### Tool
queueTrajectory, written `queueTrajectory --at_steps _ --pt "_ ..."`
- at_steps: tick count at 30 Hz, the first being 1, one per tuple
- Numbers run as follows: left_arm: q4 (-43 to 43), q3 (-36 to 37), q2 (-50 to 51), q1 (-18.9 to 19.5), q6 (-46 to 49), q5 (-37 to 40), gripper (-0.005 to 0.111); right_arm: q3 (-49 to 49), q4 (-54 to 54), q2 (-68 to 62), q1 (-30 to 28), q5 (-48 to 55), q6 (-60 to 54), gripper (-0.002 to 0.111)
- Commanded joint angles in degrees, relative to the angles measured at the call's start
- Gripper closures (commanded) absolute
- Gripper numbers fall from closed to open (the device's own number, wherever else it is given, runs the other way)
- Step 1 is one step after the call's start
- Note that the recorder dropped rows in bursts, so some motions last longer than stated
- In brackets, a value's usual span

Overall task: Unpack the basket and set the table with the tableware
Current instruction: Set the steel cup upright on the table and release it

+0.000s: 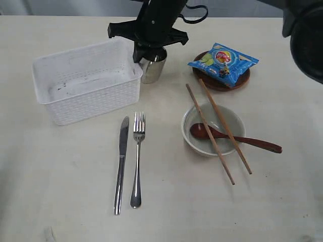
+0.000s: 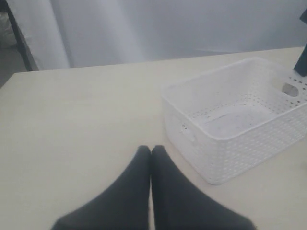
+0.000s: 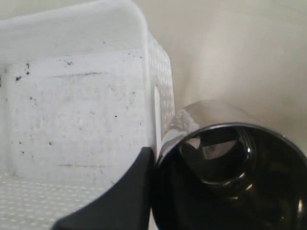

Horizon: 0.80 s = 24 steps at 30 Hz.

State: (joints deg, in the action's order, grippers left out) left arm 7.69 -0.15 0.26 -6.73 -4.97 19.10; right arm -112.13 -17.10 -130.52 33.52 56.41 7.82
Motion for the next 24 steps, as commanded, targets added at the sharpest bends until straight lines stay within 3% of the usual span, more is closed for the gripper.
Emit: queueTrajectory --at_steps 1,10,17,24 --pt "0.02 0.15 -0.26 0.21 0.09 -0.41 0.107 0.23 -3.28 -1.94 2.3 -3.34 -0.56 0.109" --pt "0.02 0.15 -0.26 0.21 0.09 -0.41 0.107 -4.85 -4.93 -2.29 5.24 -4.17 -4.22 0.109" --pt "0.02 0.15 -0.26 0.21 0.09 -0.41 0.107 -9.76 10.79 -2.29 2.57 5.96 3.6 0.109" --pt "0.02 0.15 -0.26 0.21 0.09 -0.41 0.107 -9.75 11.65 -3.4 1.0 9.28 5.68 0.109"
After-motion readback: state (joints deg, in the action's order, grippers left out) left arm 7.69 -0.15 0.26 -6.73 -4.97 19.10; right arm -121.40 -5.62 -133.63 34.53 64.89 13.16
